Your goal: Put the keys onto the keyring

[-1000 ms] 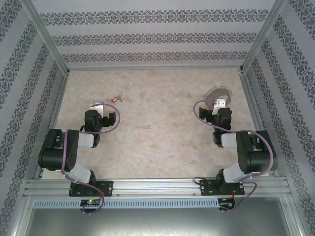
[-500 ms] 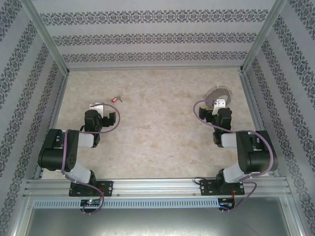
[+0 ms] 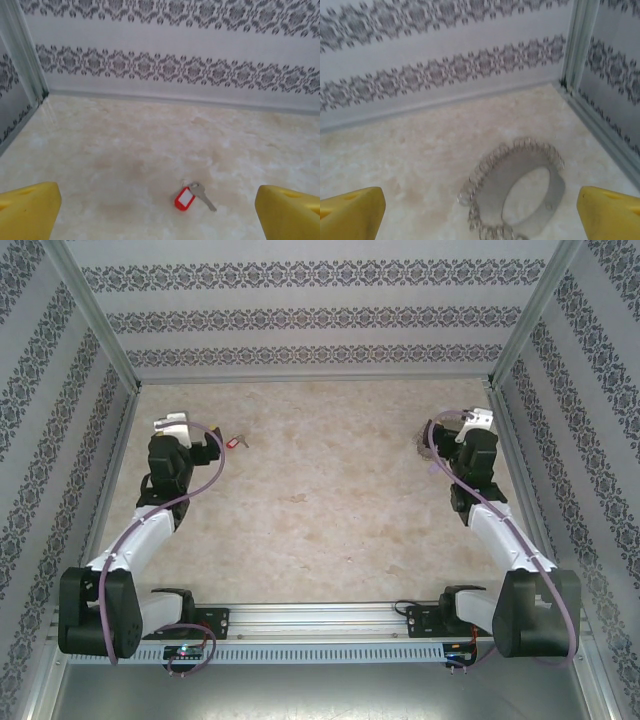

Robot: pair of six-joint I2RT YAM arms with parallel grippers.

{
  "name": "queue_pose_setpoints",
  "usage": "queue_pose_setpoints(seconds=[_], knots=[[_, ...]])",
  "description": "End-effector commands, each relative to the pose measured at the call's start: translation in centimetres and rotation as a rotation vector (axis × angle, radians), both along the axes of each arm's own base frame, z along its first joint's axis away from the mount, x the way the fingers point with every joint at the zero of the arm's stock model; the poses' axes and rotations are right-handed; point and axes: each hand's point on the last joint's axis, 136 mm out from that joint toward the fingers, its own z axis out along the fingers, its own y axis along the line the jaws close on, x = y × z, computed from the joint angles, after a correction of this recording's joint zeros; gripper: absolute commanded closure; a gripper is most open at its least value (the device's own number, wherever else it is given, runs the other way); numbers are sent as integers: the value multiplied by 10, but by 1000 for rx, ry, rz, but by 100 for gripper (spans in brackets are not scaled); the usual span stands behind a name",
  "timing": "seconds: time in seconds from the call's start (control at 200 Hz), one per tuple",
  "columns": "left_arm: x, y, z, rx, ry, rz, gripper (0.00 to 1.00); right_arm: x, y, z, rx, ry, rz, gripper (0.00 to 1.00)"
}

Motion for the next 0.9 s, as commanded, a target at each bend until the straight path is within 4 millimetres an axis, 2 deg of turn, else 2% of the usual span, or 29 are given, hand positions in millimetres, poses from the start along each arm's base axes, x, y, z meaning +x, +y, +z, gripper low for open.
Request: queue_pose_setpoints(seconds=[0.0, 0.125, 0.205, 0.28, 0.504, 0.659, 0.894], knots=[[-77, 50, -5, -206, 439, 416, 0, -21, -2, -44, 161, 553, -23, 16], [-70, 11, -29, -230, 590, 179, 0, 0, 1, -69, 210, 685, -22, 26], [-73, 7, -43, -223, 636, 147, 0, 18, 1, -82, 229, 730, -32, 33], [-75, 2, -52, -199, 621, 91, 0, 33, -2, -94, 227, 780, -45, 34], [-72, -23, -56, -236, 547, -62, 0, 64, 0, -131, 236, 876, -25, 39], [-70, -26, -61, -252, 564, -72, 0, 68, 6, -154, 213, 967, -3, 45], [-70, -20, -62, -228, 568, -45, 0, 76, 26, -165, 162, 983, 44, 51]])
